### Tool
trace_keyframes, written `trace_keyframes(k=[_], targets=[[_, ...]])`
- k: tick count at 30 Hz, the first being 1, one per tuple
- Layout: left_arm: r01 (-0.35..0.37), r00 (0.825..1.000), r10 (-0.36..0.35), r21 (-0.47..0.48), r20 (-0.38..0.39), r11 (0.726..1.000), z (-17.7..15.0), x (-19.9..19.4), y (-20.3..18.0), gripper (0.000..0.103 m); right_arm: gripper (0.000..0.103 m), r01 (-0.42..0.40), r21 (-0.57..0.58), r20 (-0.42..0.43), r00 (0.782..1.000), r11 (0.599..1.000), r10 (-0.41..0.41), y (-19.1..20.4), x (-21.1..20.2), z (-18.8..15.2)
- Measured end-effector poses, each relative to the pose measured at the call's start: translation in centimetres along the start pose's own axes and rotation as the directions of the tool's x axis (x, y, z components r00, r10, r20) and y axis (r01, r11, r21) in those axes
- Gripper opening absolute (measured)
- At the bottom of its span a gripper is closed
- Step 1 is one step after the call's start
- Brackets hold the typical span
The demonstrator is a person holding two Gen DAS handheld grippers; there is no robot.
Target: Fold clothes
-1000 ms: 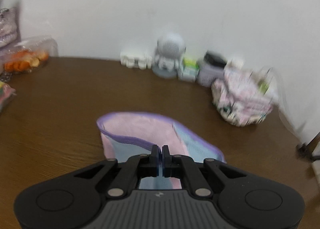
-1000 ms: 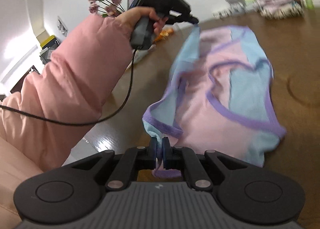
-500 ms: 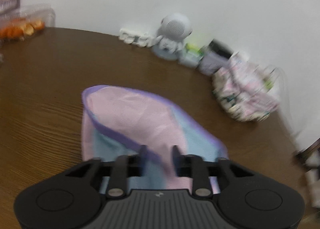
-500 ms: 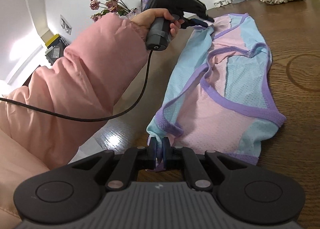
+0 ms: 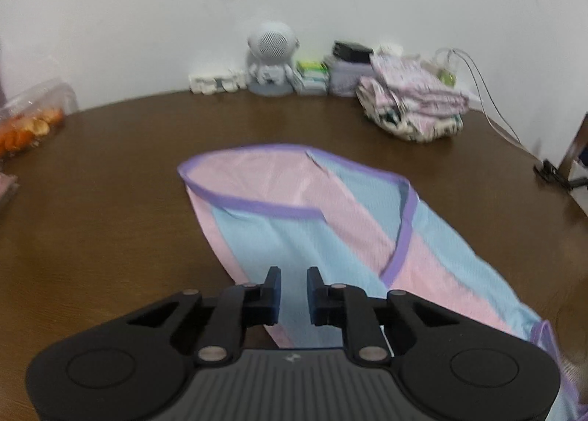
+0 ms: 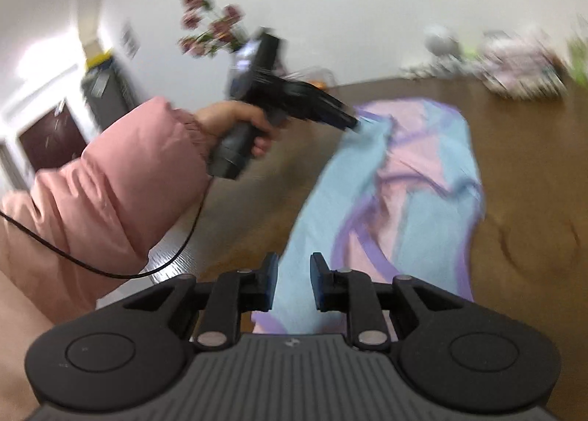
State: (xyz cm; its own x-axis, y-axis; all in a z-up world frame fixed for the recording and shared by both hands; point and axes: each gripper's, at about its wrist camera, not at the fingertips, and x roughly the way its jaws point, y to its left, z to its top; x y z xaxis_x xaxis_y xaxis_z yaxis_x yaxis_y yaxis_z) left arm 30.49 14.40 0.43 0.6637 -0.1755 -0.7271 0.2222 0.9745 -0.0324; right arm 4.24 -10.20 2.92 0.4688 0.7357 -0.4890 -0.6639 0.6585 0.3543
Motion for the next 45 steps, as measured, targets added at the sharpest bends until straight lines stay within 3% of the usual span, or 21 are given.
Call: trace_keyframes(k=[6,11,15,21,27,29,31,34,37,40,42,45], targets=[[-0.070,0.998,0.070,0.023,0.001,0.997,-0.6,1.0,0.1,0.014,0.020,0.015,-0.090,-0.180,0.983,0.996,-0.031,-0.1,4.8,0.4],[-0.079,0.996,0.081,-0.051,0.040,0.996,1.0,0.9,2.0,0.019,0.016,0.005,-0.037,-0.210,0.978,0.999,-0.013,-1.7,3.8,-0.1],[-0.111,0.993,0.114,-0.089,0.028,0.990,3.1,3.0,3.1,0.018,0.017,-0.057,-0.009,-0.154,0.986,0.998,0.055,-2.3,3.5,1.2],[-0.155,0.987,0.158,-0.097,0.028,0.983,4.7,6.3,4.2,0.015,0.016,-0.101,0.022,-0.214,0.971,0.995,0.103,-3.4,6.1,1.2],[-0.181,0.982,0.188,-0.147,0.035,0.972,5.9,5.8,6.6,0.025,0.016,-0.121,0.052,-0.215,0.968,0.991,0.130,-4.0,6.4,0.8],[-0.190,0.979,0.198,-0.163,0.037,0.968,6.3,5.6,7.4,0.039,0.015,-0.125,0.041,-0.212,0.969,0.991,0.131,-4.0,6.4,0.7],[-0.198,0.977,0.208,-0.180,0.039,0.963,6.7,5.4,8.2,0.033,0.015,-0.127,0.039,-0.209,0.969,0.991,0.132,-4.1,6.5,0.7],[-0.199,0.979,0.203,-0.143,0.017,0.970,6.9,6.1,8.2,0.012,0.015,-0.129,0.036,-0.205,0.970,0.991,0.134,-4.3,6.7,0.7],[-0.270,0.963,0.271,-0.092,-0.003,0.958,6.5,7.3,6.8,0.013,0.014,-0.131,0.033,-0.201,0.970,0.991,0.135,-4.5,6.9,0.7],[-0.310,0.949,0.315,-0.108,0.023,0.944,6.7,6.9,6.6,0.017,0.014,-0.134,0.030,-0.198,0.971,0.991,0.137,-4.8,7.0,0.6],[-0.282,0.953,0.294,-0.138,0.077,0.949,6.6,5.1,6.5,0.017,0.014,-0.134,0.025,-0.189,0.973,0.991,0.136,-4.7,6.8,0.7],[-0.183,0.970,0.199,-0.124,0.137,0.975,5.9,2.0,5.7,0.018,0.016,-0.131,0.011,-0.168,0.977,0.991,0.131,-4.3,6.1,0.9]])
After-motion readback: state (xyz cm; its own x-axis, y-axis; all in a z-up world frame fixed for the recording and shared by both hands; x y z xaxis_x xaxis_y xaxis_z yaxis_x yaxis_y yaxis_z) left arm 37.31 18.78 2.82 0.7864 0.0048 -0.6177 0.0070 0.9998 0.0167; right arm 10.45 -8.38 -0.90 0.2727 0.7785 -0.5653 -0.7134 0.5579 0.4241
